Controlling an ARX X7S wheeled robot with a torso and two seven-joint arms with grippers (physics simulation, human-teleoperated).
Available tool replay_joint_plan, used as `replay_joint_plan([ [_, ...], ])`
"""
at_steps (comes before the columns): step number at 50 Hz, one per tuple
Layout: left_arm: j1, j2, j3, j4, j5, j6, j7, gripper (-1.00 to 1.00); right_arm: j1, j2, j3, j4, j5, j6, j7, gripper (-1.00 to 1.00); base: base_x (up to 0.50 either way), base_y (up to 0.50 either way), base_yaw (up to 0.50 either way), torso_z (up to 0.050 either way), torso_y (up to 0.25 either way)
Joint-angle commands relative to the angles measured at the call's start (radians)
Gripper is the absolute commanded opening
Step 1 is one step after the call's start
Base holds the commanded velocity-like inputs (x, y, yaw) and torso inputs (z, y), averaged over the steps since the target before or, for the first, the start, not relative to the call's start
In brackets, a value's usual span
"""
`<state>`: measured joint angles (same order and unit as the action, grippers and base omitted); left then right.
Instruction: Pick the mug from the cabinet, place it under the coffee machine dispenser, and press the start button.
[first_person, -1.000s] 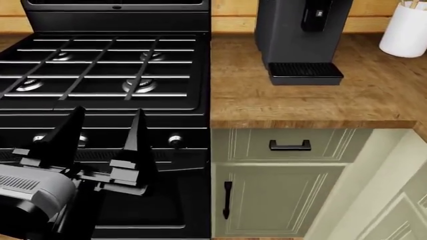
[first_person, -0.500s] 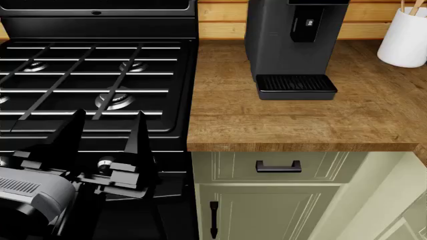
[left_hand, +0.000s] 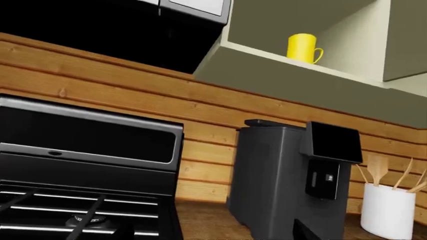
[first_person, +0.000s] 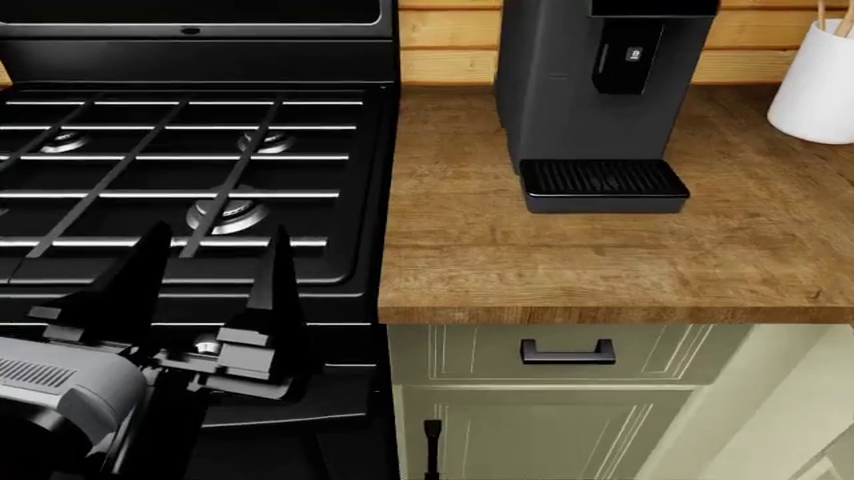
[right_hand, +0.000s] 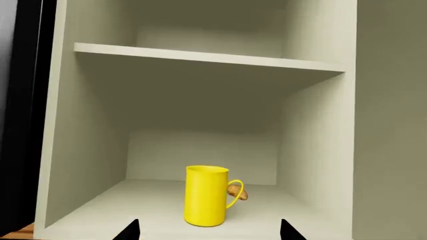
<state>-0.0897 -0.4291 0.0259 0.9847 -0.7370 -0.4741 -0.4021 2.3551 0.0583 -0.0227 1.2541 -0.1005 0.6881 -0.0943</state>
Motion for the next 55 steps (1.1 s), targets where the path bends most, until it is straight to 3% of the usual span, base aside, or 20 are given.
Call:
replay_joint_plan([
  [1, 0.010, -0.007, 0.006, -0.002, -0.004, 0.012, -0.005, 1.00, 0.001, 0.000, 0.000, 0.000, 0.000, 0.000, 0.000, 1.00, 0.00, 0.00, 0.00, 0.000, 0.000],
  [28, 0.003, -0.029, -0.006, 0.013, 0.035, 0.067, -0.015, 1.00, 0.001, 0.000, 0.000, 0.000, 0.000, 0.000, 0.000, 1.00, 0.12, 0.00, 0.00, 0.000, 0.000],
  [33, -0.104, -0.102, -0.100, 0.047, -0.050, 0.066, -0.050, 1.00, 0.001, 0.000, 0.000, 0.000, 0.000, 0.000, 0.000, 1.00, 0.15, 0.00, 0.00, 0.000, 0.000],
  [37, -0.246, -0.201, -0.169, 0.054, -0.243, 0.041, -0.147, 1.00, 0.001, 0.000, 0.000, 0.000, 0.000, 0.000, 0.000, 1.00, 0.15, 0.00, 0.00, 0.000, 0.000],
  [42, -0.412, -0.305, -0.189, 0.012, -0.337, 0.013, -0.163, 1.00, 0.001, 0.000, 0.000, 0.000, 0.000, 0.000, 0.000, 1.00, 0.15, 0.00, 0.00, 0.000, 0.002],
  [47, -0.465, -0.333, -0.183, -0.033, -0.338, 0.006, -0.135, 1.00, 0.001, 0.000, 0.000, 0.000, 0.000, 0.000, 0.000, 1.00, 0.15, 0.00, 0.00, 0.000, 0.000],
  [55, -0.421, -0.326, -0.174, -0.027, -0.300, 0.005, -0.136, 1.00, 0.001, 0.000, 0.000, 0.000, 0.000, 0.000, 0.000, 1.00, 0.15, 0.00, 0.00, 0.000, 0.000],
])
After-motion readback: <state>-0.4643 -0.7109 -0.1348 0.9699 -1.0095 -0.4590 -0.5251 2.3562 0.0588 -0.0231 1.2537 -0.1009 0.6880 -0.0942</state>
